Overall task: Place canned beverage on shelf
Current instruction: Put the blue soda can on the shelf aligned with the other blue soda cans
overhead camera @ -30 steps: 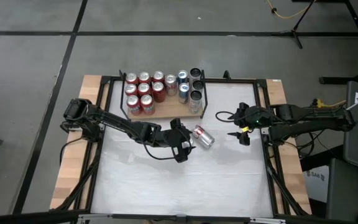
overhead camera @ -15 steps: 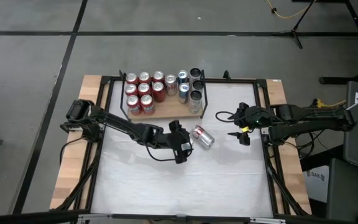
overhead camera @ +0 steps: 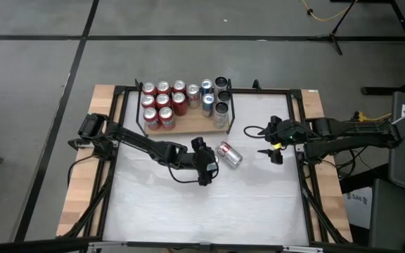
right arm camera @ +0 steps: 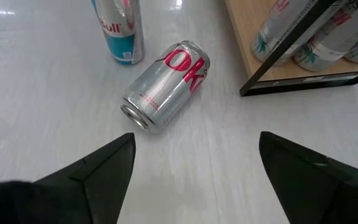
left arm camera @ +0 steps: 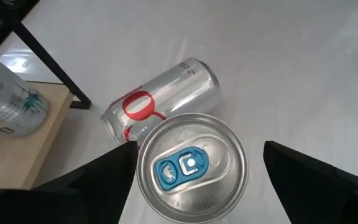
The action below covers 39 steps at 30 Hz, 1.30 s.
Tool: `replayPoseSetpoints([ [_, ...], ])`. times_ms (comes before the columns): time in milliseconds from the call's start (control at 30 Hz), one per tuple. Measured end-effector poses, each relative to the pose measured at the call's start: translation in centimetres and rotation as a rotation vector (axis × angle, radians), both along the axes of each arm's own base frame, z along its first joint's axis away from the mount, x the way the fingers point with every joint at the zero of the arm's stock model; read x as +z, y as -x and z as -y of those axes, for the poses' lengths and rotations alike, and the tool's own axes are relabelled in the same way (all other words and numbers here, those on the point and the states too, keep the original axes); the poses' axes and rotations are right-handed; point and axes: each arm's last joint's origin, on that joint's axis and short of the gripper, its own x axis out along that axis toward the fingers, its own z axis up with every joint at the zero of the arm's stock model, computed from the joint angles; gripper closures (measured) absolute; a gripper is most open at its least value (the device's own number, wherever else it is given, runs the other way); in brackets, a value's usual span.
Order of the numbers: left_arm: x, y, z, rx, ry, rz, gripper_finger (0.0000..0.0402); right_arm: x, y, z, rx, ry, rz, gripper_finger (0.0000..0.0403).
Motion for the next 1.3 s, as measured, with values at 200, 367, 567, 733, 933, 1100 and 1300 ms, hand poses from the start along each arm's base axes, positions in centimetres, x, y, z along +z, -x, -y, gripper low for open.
replayPoseSetpoints([
  [200, 0.0, 0.0, 0.1, -0.007, 0.003, 0.005, 0.0059, 0.0, 0.0, 0.0, 0.0, 0.0, 0.0, 0.007],
  [367, 0.1, 0.0, 0.0, -0.001, -0.004, 0.006, 0.0059, 0.0, 0.0, 0.0, 0.0, 0.0, 0.0, 0.007],
  [567, 0.1, 0.0, 0.0, 0.003, -0.007, 0.006, 0.0079, 0.0, 0.0, 0.0, 0.0, 0.0, 0.001, 0.007],
  [733, 0.1, 0.0, -0.1, 0.006, -0.008, 0.005, 0.0128, 0.0, 0.0, 0.0, 0.0, 0.0, 0.001, 0.007],
  [933, 0.2, -0.1, -0.6, -0.002, 0.003, 0.007, 0.0192, 0.0, 0.0, 0.0, 0.0, 0.0, 0.001, 0.007],
  [1100, 1.1, 0.0, -2.4, -0.032, 0.063, 0.001, 0.0193, 0.0, 0.0, 0.0, 0.0, 0.0, 0.001, 0.007],
  [1300, 3.3, 0.8, -4.8, -0.069, 0.066, 0.022, 0.0193, 0.0, 0.0, 0.0, 0.0, 0.0, 0.0, 0.007],
])
